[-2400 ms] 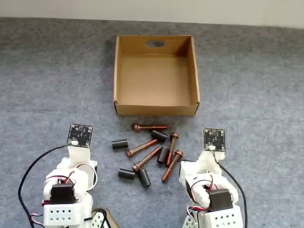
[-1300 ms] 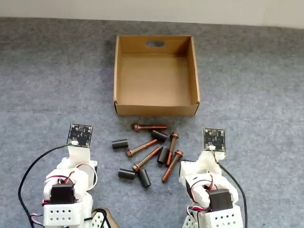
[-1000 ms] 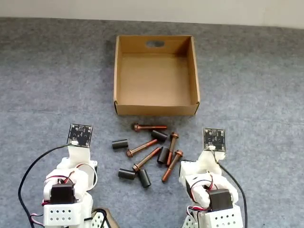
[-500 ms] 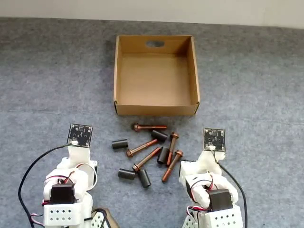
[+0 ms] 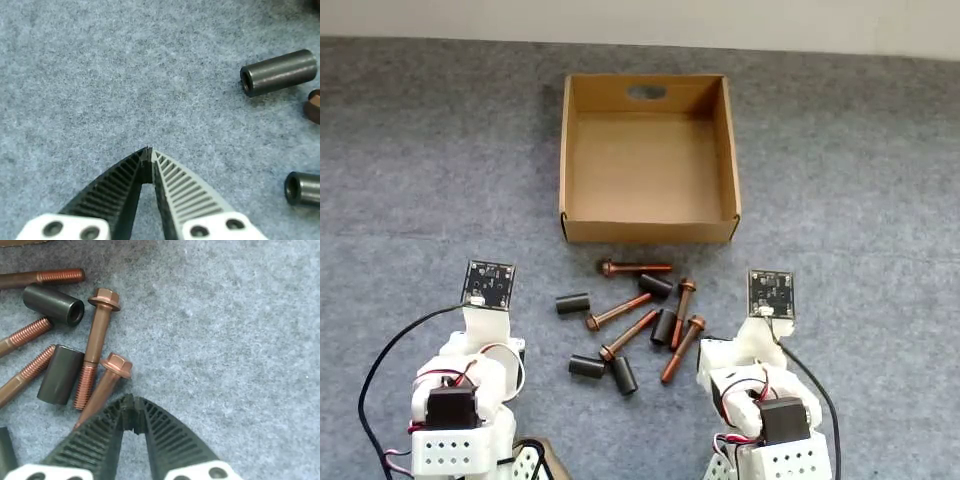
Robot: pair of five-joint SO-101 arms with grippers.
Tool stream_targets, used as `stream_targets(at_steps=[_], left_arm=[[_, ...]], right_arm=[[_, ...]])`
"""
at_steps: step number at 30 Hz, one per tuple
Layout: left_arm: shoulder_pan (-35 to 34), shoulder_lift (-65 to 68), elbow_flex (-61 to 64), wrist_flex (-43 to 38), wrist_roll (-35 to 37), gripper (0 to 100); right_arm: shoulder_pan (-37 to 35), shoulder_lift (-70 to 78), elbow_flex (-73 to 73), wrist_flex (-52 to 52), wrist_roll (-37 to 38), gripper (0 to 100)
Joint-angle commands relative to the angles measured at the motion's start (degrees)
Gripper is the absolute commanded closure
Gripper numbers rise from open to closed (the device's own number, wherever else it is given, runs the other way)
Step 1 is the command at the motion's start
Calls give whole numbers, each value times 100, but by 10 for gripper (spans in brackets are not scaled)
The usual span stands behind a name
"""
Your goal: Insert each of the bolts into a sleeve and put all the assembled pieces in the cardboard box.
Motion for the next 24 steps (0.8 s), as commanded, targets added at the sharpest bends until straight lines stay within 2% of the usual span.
stream_targets(at_steps=[1, 13, 19, 24], left_arm=[[-48, -40, 101, 26, 0, 990], [-48, -40, 101, 26, 0, 990], [-48, -40, 101, 26, 0, 990], [-48, -40, 101, 26, 0, 990]], right_arm=[[48, -40, 769, 13, 44, 993], [31, -40, 769, -13, 44, 993], [31, -40, 769, -1376, 44, 993], [31, -40, 769, -1552, 44, 993]])
